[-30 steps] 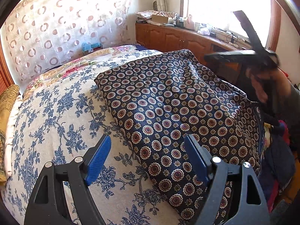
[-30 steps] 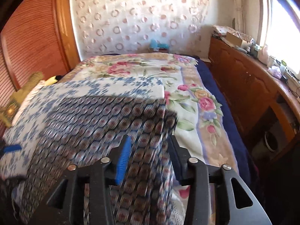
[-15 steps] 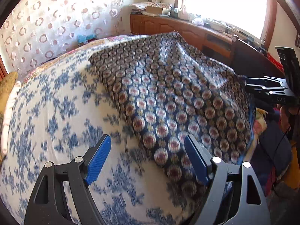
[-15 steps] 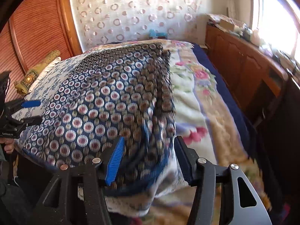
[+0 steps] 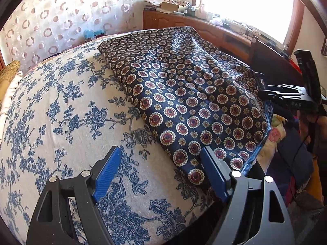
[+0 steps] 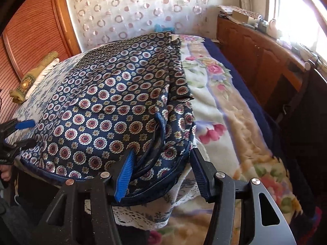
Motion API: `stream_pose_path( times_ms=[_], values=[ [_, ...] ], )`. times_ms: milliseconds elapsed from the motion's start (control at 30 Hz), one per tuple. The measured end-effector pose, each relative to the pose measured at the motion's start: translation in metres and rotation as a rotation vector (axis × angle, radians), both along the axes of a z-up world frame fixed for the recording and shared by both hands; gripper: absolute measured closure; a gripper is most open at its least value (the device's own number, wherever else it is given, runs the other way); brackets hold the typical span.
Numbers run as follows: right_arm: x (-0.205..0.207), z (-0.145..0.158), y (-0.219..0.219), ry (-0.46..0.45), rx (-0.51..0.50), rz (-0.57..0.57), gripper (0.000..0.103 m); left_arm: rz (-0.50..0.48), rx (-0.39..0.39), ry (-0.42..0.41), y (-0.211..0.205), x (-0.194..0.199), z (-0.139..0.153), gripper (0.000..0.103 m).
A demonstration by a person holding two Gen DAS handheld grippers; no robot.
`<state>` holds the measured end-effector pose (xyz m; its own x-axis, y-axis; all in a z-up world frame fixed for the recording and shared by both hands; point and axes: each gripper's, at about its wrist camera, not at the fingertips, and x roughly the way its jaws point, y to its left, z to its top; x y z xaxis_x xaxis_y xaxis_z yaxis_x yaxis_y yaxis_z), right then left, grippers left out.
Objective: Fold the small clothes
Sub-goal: 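Grasp the folded navy shirt's edge with the right tool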
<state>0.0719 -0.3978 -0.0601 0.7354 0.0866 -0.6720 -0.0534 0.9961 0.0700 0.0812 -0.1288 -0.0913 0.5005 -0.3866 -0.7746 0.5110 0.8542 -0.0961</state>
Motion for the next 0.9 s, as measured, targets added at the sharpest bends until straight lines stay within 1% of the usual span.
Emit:
stream_pose_path(
  times_ms=[67,133,167,200,233,300,367,400,433,467,533,567,633,700,833,900],
  values=[
    [0.006,0.000,0.001,0.002,0.001,-0.013,0.046,-0.001,-0.009,0.006,0.001,-0.003,0.001,0.022],
    [0.010,0.000,0.004,0.000,-0.002,-0.014,0.046,-0.001,-0.015,0.007,0.001,-0.005,0.001,0.026],
    [0.009,0.001,0.004,-0.002,-0.003,-0.008,0.048,0.000,-0.020,0.008,0.001,-0.007,0.002,0.030],
    [0.008,0.003,0.006,-0.005,-0.004,0.005,0.056,0.005,-0.032,0.009,0.003,-0.008,0.002,0.035],
    [0.011,0.000,0.011,-0.003,0.007,0.017,0.061,0.009,-0.045,0.011,0.004,-0.009,0.003,0.038],
    [0.008,-0.001,0.013,-0.006,0.031,0.032,0.062,0.010,-0.065,0.021,0.006,-0.011,0.003,0.045],
    [0.006,-0.001,0.012,-0.006,0.016,0.030,0.064,0.004,-0.073,0.025,0.006,-0.014,0.003,0.049],
    [0.006,-0.001,0.012,-0.008,0.015,0.028,0.067,0.003,-0.076,0.027,0.006,-0.015,0.003,0.050],
    [0.007,-0.001,0.011,-0.008,0.016,0.027,0.073,0.001,-0.080,0.030,0.005,-0.016,0.002,0.050],
    [0.007,-0.001,0.011,-0.007,0.020,0.029,0.076,-0.001,-0.082,0.032,0.004,-0.018,0.002,0.050],
    [0.006,-0.001,0.011,-0.007,0.020,0.035,0.089,-0.010,-0.086,0.037,0.002,-0.021,0.003,0.050],
    [0.007,-0.002,0.012,-0.008,0.020,0.042,0.091,-0.015,-0.091,0.043,0.001,-0.023,0.003,0.050],
    [0.007,-0.003,0.015,-0.014,0.014,0.049,0.094,-0.022,-0.096,0.048,-0.002,-0.026,0.003,0.050],
    [0.006,-0.003,0.016,-0.020,0.014,0.051,0.094,-0.024,-0.100,0.052,-0.002,-0.029,0.003,0.053],
    [0.005,-0.005,0.013,-0.028,0.028,0.052,0.095,-0.018,-0.107,0.061,-0.001,-0.030,0.003,0.054],
    [0.005,-0.005,0.014,-0.028,0.030,0.053,0.095,-0.018,-0.110,0.063,-0.002,-0.031,0.003,0.058]
  ],
)
